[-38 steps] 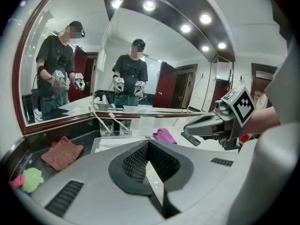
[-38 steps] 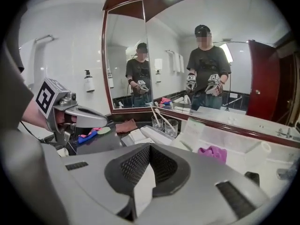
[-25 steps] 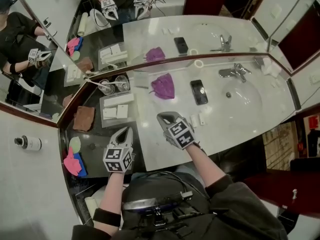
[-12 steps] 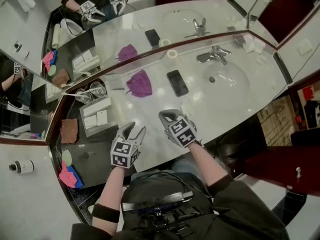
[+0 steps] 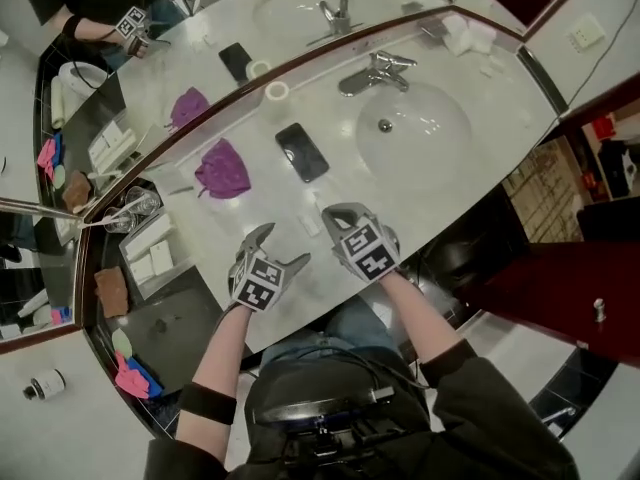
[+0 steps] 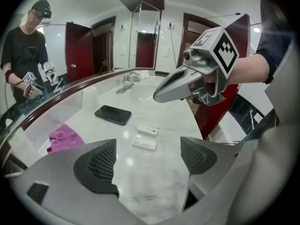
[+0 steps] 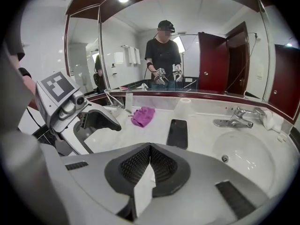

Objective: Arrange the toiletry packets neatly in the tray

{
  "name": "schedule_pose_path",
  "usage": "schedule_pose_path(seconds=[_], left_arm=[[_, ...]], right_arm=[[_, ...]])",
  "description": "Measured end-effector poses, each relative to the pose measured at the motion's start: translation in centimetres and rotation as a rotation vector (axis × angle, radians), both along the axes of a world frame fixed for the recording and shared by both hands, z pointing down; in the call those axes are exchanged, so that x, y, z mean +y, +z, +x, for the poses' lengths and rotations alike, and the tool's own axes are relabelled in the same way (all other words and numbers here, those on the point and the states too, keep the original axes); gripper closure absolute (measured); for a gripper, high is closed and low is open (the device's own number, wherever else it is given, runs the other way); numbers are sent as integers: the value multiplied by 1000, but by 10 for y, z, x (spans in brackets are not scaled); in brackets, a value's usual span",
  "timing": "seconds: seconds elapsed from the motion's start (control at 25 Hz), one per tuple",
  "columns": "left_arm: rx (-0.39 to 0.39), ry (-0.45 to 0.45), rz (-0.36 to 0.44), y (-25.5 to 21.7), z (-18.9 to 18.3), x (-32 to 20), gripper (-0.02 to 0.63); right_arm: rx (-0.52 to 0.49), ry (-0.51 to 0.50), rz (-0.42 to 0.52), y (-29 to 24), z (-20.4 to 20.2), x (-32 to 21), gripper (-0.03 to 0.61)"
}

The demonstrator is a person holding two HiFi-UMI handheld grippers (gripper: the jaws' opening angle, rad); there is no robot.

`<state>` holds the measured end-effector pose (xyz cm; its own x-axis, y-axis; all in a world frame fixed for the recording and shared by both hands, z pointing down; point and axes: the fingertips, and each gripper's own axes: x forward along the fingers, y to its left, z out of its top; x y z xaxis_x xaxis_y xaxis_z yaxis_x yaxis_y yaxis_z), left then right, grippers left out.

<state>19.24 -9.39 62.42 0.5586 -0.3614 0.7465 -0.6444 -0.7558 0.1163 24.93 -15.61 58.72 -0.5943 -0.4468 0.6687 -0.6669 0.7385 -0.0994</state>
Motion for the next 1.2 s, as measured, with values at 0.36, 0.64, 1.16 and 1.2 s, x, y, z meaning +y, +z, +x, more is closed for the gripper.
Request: schedule_pose_path(seconds=[0.36, 0.64, 1.16, 1.2], left_arm=[[-129, 108, -109, 69, 48, -31, 150], [-203, 148, -177, 102, 50, -34, 152], [-240, 115, -194, 115, 52, -33, 285], [-231, 104, -190, 113, 52, -33, 287]], right_arm=[[-19, 51, -47, 29, 52, -15, 563], [-53, 74, -90, 53, 73, -13, 563], [-73, 85, -119, 66, 85, 0, 562], [-74, 83, -119, 66, 84, 1, 562]])
